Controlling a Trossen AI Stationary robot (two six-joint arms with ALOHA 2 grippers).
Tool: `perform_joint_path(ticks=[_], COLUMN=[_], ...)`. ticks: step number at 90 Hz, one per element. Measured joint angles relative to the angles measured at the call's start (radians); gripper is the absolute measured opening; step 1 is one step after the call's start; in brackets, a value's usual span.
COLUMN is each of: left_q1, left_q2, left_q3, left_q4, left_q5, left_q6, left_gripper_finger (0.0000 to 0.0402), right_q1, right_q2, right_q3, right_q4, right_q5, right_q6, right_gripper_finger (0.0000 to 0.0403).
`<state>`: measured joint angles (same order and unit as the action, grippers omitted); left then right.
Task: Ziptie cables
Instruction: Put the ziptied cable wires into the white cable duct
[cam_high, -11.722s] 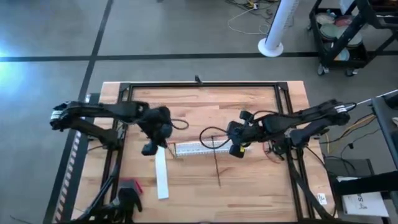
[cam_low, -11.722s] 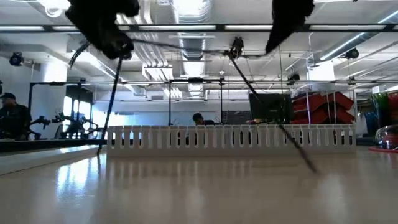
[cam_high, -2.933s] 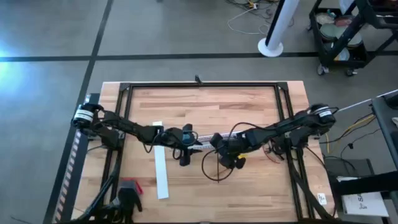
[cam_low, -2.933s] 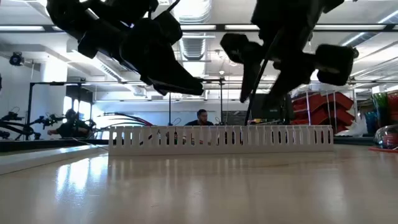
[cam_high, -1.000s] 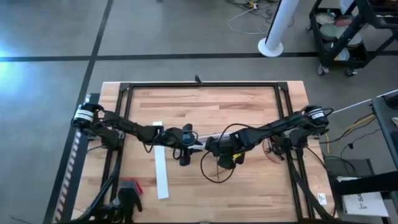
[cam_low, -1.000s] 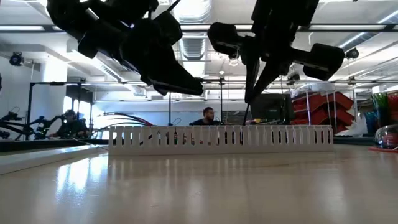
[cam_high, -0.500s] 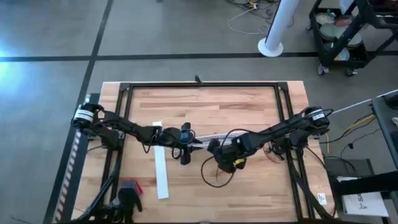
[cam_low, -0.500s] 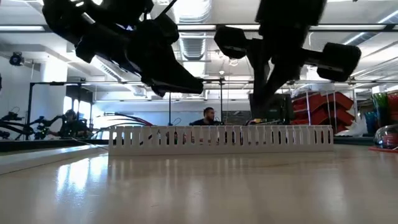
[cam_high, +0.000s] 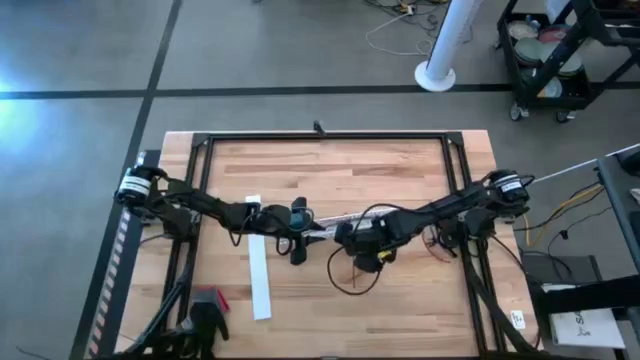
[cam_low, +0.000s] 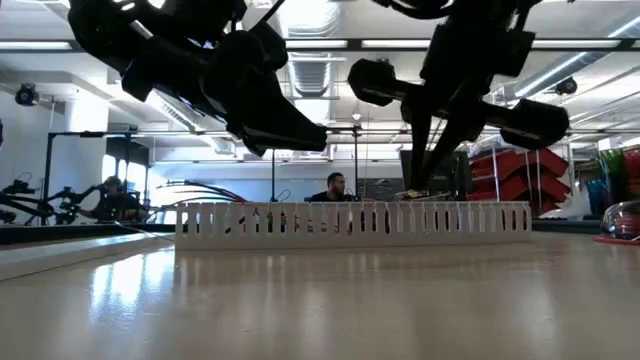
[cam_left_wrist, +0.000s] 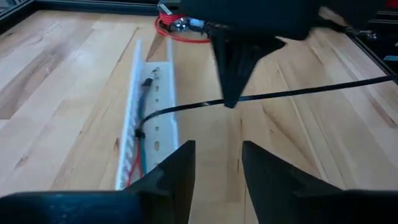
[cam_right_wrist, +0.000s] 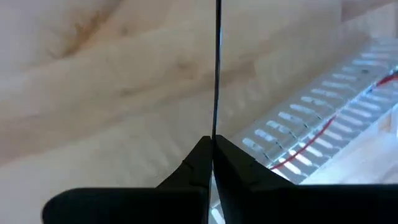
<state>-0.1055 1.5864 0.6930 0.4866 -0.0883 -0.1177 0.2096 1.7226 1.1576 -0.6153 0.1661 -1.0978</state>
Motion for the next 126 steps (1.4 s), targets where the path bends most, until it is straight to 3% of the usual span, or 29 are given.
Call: perform_joint_path(ticks=[36,48,63,86,99,120,126], left_q1=[0.001,0.019,0.023,0.037,0.043,0.043,0.043], left_q2=[0.019,0.101,0.183,0.291,0.347,0.384,0.384], left_q3=[0.0,0.024,0.098,0.225,0.282,0.308,0.304], left_q4=[0.012,0.018,0.011,-0.134,-0.19,-0.209,-0.211], left_q5=[-0.02,-0.052,-0.22,-0.182,-0.156,-0.084,-0.084], left_q6=[-0.029,-0.055,0.007,-0.034,-0.025,-0.008,-0.011], left_gripper_finger=[0.0105,0.0125,0.0166,0.0199,0.0165,0.0026,0.0009], right_q1=[-0.045,-0.045,-0.045,-0.045,-0.047,-0.071,-0.075], right_q2=[0.0,0.0,0.0,0.0,0.0,0.0,0.0], right_q3=[0.0,0.0,0.0,0.0,0.0,0.0,0.0], right_q4=[-0.003,-0.002,0.0,-0.008,-0.01,-0.045,-0.062], right_q5=[-0.009,-0.009,-0.008,-0.009,-0.009,-0.009,-0.018], right_q6=[-0.021,-0.021,0.002,0.014,-0.019,-0.082,-0.092], right_gripper_finger=[0.0,0.0,0.0,0.0,0.0,0.0,0.0])
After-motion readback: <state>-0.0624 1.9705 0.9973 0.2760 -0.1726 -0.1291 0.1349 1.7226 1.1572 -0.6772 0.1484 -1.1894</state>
